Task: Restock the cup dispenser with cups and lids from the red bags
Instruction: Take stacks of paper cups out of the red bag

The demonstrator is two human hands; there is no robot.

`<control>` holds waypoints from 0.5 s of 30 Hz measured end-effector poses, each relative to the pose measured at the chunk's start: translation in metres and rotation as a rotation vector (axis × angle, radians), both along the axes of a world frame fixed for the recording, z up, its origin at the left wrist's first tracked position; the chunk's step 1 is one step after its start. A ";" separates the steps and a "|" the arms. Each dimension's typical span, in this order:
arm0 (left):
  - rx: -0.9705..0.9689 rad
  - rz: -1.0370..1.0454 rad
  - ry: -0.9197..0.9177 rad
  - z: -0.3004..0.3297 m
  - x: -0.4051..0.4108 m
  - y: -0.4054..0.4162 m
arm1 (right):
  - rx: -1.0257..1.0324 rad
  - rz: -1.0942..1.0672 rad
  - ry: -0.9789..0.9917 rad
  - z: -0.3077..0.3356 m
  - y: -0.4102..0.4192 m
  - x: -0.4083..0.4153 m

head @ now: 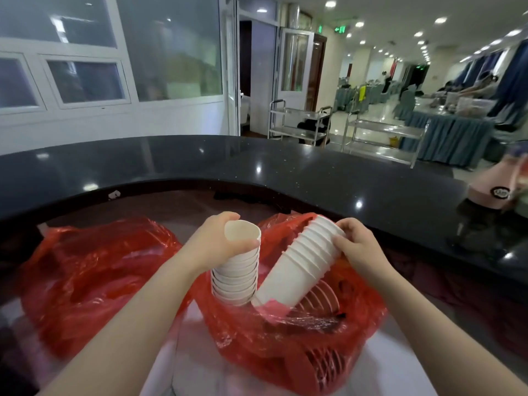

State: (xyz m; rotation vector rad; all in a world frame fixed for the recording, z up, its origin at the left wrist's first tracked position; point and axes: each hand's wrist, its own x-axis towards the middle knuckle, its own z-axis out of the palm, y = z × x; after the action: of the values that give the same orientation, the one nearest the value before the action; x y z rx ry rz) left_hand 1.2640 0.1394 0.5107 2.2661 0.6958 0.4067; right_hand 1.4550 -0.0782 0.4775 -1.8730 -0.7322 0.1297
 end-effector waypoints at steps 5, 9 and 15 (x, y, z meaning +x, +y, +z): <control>0.086 0.116 -0.085 -0.006 -0.005 -0.001 | 0.143 -0.108 0.316 -0.007 -0.005 -0.001; 0.109 0.063 -0.129 -0.013 -0.009 -0.002 | 0.243 -0.141 0.469 -0.006 -0.012 -0.006; 0.040 -0.017 -0.260 -0.019 -0.017 -0.008 | 0.477 -0.087 0.787 0.007 -0.024 -0.022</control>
State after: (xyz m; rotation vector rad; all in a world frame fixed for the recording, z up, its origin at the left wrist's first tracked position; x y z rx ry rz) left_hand 1.2472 0.1315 0.4918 2.2014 0.5377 0.6980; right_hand 1.4328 -0.1023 0.4848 -1.2386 -0.1121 0.5493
